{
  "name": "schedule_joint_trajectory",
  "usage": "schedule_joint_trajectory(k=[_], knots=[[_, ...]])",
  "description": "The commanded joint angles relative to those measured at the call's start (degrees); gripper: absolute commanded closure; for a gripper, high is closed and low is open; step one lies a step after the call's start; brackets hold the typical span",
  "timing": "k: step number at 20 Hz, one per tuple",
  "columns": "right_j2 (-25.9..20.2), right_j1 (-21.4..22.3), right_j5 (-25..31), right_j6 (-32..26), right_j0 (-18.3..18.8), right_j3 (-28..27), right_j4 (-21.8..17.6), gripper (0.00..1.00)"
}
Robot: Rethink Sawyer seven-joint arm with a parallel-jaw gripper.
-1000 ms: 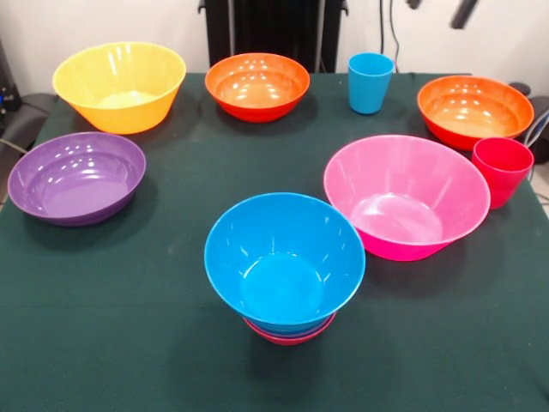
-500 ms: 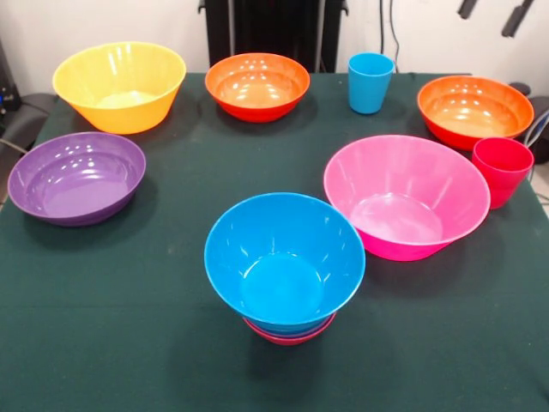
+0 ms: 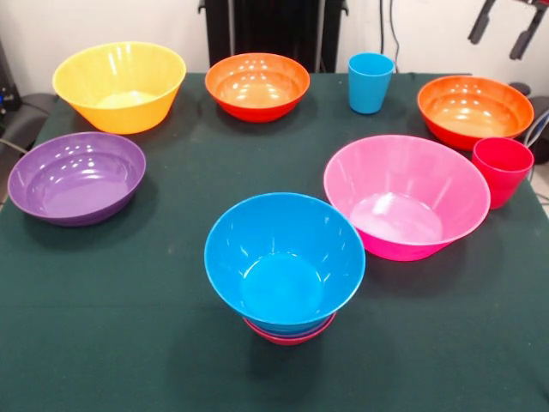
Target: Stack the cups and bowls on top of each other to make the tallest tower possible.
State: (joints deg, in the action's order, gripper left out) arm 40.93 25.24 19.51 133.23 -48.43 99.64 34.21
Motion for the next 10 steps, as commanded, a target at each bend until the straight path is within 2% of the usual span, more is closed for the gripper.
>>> schedule_joint_trajectory(k=[1,5,10], knots=[[-10.6,-6.1,-4.4,12.6,0.2,5.1,0.1,0.00],[-8.2,-8.9,-2.2,15.2,-2.4,3.4,0.9,0.00],[-8.6,-9.9,-3.6,16.2,-3.8,3.4,1.6,0.00]])
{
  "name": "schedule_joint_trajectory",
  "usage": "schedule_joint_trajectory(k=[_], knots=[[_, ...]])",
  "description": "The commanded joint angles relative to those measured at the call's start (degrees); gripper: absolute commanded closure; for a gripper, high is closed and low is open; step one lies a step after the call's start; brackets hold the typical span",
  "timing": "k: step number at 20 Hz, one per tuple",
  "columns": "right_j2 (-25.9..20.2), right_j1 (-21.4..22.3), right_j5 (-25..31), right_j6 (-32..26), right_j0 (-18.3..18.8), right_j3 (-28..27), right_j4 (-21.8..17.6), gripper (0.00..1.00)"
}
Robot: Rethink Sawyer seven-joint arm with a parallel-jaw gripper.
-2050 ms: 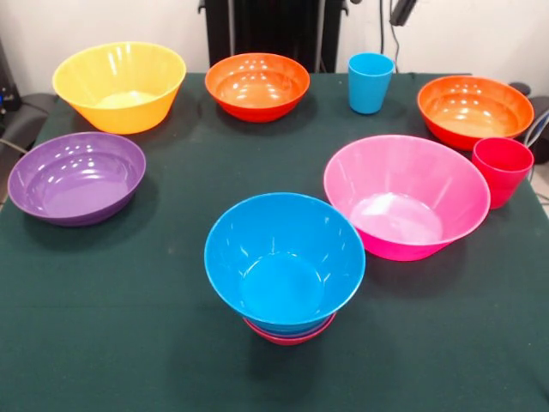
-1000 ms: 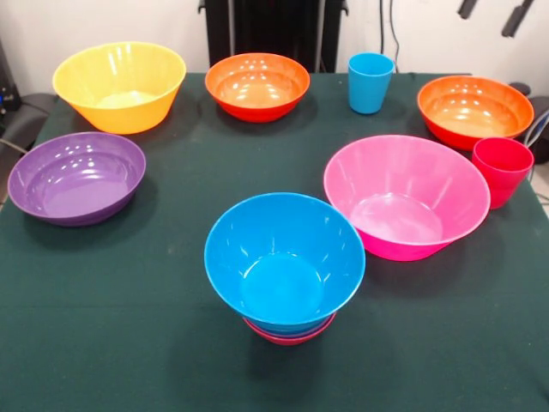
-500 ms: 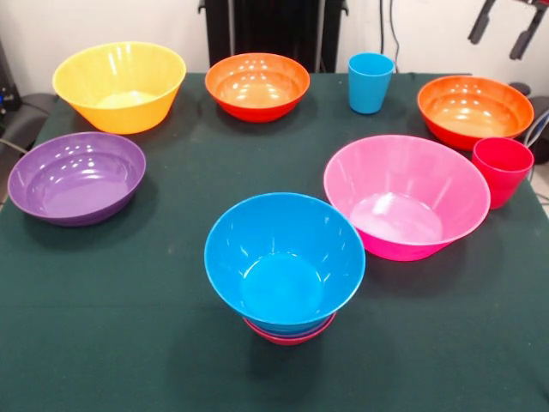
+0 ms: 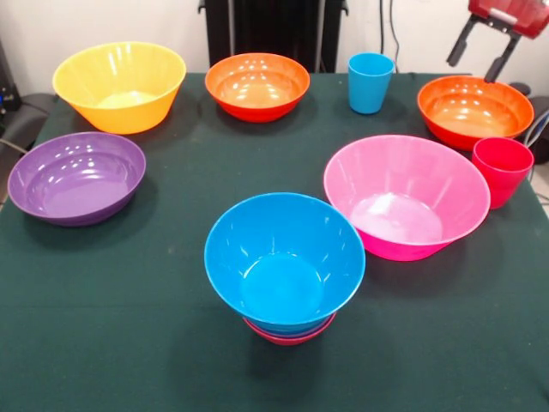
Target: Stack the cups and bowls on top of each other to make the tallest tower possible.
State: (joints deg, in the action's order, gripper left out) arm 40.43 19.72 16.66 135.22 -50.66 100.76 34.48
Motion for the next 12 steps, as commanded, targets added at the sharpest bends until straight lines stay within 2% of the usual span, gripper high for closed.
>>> schedule_joint_trajectory(k=[1,7,12], knots=[[-8.3,-4.6,-1.0,14.6,-1.9,2.1,1.6,0.00],[-5.7,-7.8,3.3,18.1,-4.6,-1.5,4.0,0.00],[-4.8,-7.9,6.1,19.3,-5.9,-3.0,5.2,0.00]])
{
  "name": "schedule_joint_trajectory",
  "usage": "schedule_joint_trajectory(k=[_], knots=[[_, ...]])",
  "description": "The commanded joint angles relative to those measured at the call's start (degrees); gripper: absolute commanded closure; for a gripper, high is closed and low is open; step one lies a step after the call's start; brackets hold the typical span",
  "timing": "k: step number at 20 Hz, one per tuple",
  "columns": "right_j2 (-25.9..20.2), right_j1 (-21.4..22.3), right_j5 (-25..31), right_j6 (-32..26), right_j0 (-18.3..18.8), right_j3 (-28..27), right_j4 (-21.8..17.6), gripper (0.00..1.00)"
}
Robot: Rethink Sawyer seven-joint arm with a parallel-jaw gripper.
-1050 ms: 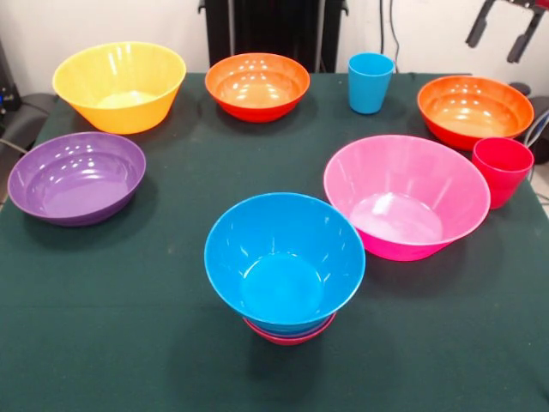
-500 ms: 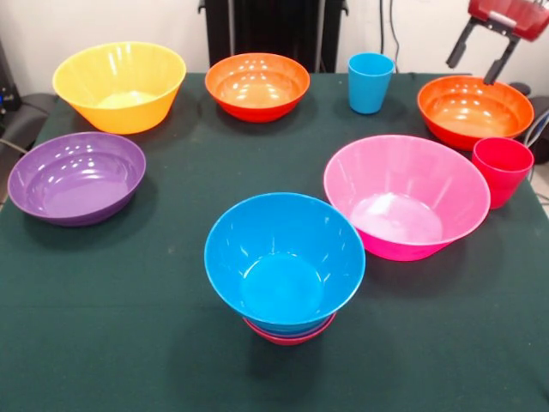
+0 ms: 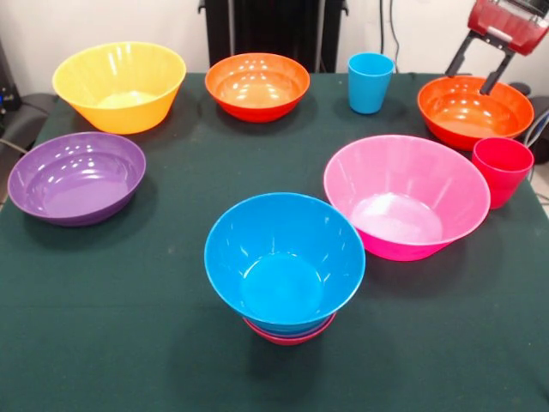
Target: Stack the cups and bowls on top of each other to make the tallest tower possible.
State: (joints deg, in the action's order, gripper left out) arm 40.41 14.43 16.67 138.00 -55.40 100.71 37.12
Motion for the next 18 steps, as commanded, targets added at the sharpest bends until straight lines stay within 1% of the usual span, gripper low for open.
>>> schedule_joint_trajectory(k=[1,9,13,18], knots=[[-4.5,-2.7,6.9,17.0,-1.5,-3.3,2.6,0.00],[-4.2,-2.7,8.3,18.7,-2.0,-4.4,2.3,0.00],[-3.7,-2.8,10.4,20.2,-1.9,-6.1,2.0,0.00],[-3.4,-3.4,11.4,21.5,-1.5,-8.2,1.8,0.00]])
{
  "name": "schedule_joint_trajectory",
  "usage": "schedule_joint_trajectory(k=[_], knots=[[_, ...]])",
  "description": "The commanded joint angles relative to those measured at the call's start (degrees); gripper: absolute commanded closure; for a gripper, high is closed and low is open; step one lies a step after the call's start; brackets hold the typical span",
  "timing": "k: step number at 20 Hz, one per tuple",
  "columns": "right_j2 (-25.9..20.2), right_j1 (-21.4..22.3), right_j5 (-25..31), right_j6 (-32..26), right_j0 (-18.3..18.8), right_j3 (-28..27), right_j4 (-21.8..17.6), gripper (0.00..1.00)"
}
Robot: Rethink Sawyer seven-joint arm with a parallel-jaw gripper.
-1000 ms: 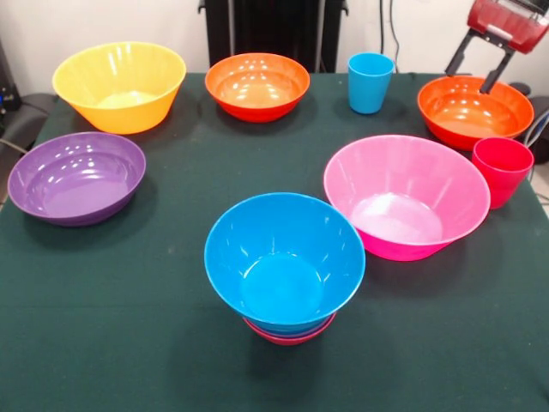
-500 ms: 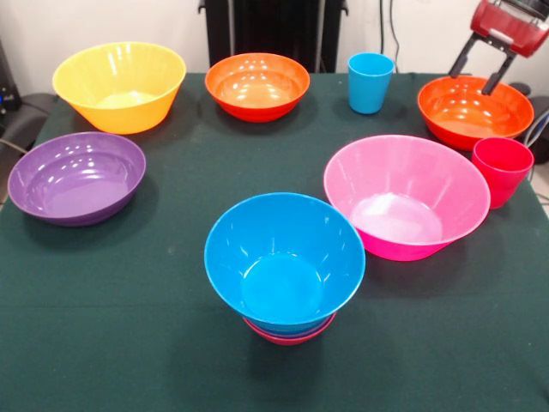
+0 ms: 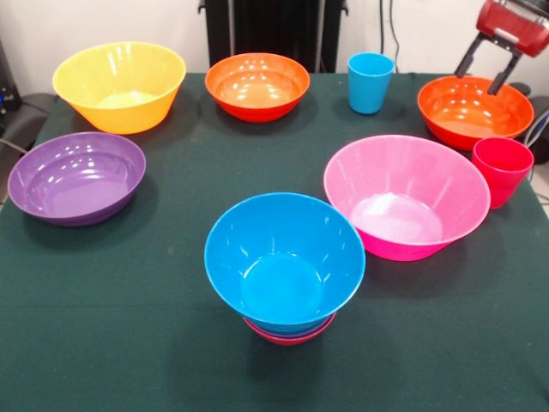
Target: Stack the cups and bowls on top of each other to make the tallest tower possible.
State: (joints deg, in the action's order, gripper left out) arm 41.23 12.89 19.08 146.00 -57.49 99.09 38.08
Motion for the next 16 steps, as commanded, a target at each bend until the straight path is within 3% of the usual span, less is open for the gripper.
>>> schedule_joint_trajectory(k=[1,16], knots=[[-3.8,-2.0,9.6,13.9,0.7,-7.2,0.8,0.00],[-2.0,-6.2,14.8,18.1,2.8,-16.4,0.6,0.00]])
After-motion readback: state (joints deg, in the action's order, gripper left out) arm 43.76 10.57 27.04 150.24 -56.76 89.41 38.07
